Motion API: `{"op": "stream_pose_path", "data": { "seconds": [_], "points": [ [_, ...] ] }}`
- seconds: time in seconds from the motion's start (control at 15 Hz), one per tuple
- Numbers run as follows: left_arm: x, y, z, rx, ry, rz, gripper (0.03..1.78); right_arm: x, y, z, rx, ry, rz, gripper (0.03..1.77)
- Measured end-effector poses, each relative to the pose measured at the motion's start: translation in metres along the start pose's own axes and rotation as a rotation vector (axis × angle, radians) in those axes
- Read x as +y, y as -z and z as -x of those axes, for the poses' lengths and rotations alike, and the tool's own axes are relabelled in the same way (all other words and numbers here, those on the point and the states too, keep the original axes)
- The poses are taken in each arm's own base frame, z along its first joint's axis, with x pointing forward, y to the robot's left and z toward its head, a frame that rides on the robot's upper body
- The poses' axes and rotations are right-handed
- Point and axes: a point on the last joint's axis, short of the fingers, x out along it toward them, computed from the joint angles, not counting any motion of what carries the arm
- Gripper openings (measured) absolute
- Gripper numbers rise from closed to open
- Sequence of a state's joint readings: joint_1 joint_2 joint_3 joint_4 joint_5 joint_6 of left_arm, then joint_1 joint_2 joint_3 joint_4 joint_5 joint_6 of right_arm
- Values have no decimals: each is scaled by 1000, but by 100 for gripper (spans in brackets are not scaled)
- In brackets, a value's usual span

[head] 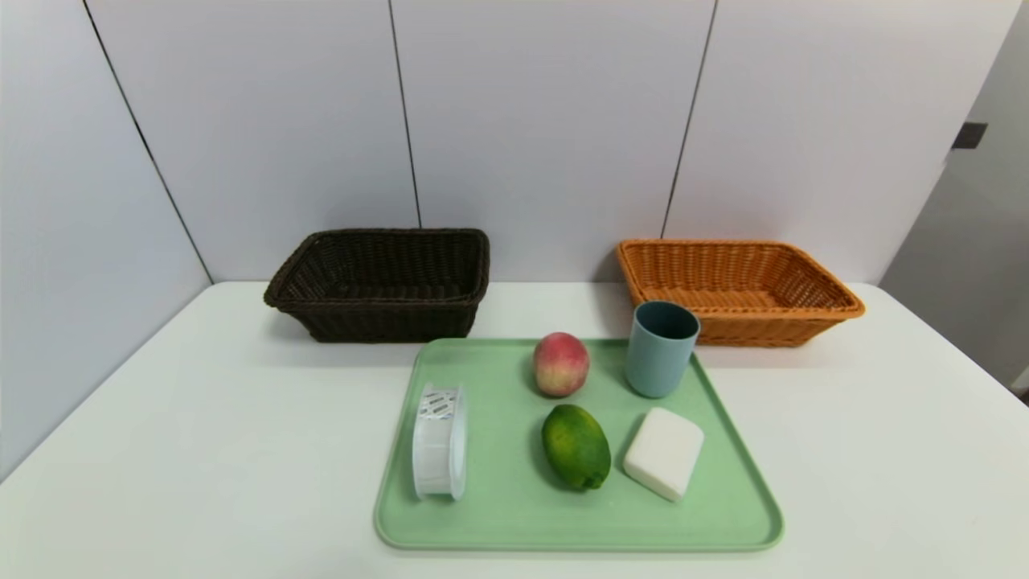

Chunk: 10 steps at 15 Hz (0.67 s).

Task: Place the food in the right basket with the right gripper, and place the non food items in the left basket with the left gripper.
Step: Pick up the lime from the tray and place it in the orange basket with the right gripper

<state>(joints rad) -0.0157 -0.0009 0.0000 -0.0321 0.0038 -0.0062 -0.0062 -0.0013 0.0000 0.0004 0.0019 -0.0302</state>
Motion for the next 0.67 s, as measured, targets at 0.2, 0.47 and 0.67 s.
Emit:
{"op": "stream_pose_path", "data": {
  "seconds": [0.2,0.47,0.67],
  "points": [
    [0,0,0,0,-1,0,169,0,0,0,0,1,-6,171],
    [0,0,0,0,-2,-10,169,0,-1,1,2,-18,51,171],
    [0,0,0,3,-8,5,169,0,-33,9,-50,-25,22,171]
  ]
}}
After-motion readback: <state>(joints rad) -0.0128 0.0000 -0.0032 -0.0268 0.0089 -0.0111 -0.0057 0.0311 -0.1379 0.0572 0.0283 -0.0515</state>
